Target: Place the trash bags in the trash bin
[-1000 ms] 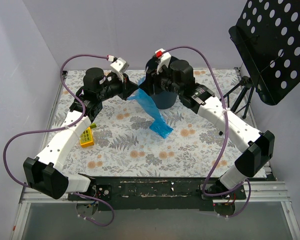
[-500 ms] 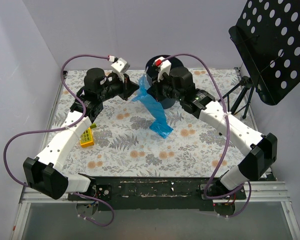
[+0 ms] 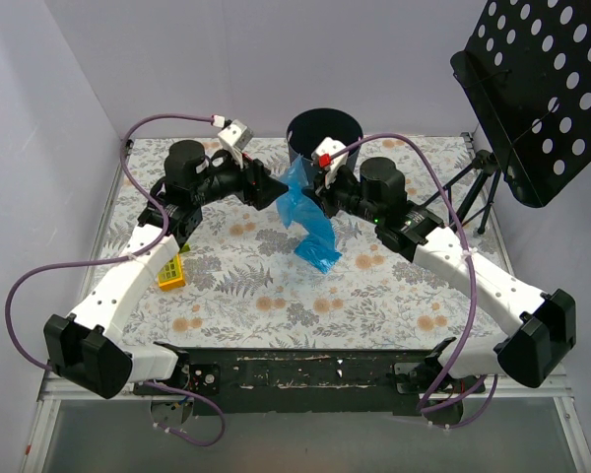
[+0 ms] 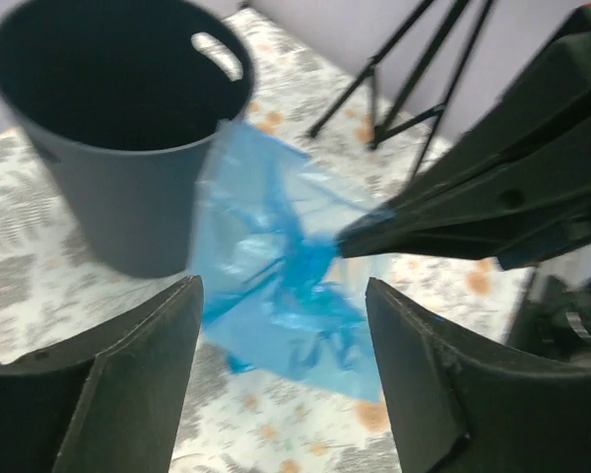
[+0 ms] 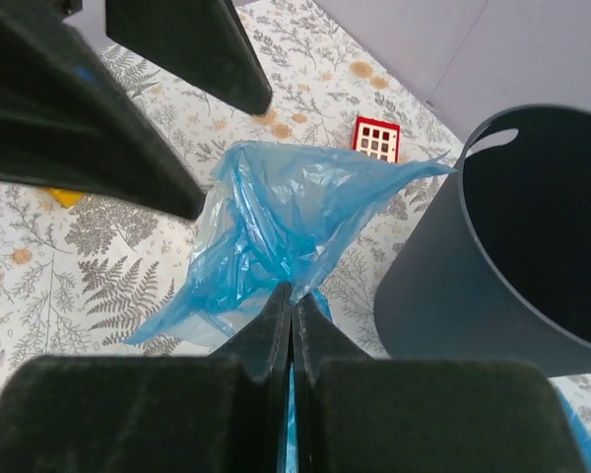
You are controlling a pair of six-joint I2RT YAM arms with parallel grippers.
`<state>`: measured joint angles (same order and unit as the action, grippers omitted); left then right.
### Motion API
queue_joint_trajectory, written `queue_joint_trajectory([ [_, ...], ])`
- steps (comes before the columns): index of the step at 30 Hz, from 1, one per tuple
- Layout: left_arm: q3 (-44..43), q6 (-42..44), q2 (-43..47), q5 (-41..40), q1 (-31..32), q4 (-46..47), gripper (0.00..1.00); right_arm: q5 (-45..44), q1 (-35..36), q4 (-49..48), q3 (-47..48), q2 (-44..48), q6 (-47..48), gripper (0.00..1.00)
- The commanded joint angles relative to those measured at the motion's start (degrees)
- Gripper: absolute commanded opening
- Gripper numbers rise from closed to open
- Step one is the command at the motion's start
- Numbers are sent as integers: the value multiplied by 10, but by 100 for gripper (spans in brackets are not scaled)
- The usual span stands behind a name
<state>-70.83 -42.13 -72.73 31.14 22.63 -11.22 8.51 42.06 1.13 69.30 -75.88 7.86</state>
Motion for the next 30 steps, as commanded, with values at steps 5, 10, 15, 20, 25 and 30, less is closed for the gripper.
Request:
queue_joint_trajectory([
  [5, -20, -107, -45, 134, 6, 81, 73, 4, -1, -60, 10, 7, 51, 1],
  [10, -35, -146, -86, 87, 6, 103, 49, 21, 0, -60, 14, 5, 60, 1],
  [15, -35, -194, -103, 53, 1, 104, 0, -29, 0, -47, 14, 9, 70, 1],
  [20, -35, -138, -95, -88, -3, 15, 0, -152, -11, -61, 7, 27, 95, 1],
  [25, -25, -86, -76, -239, -13, -26, 7, -192, -26, -62, 4, 41, 118, 1],
  [30, -19, -58, -65, -288, -19, -32, 24, -212, -30, -64, -8, 54, 139, 1],
])
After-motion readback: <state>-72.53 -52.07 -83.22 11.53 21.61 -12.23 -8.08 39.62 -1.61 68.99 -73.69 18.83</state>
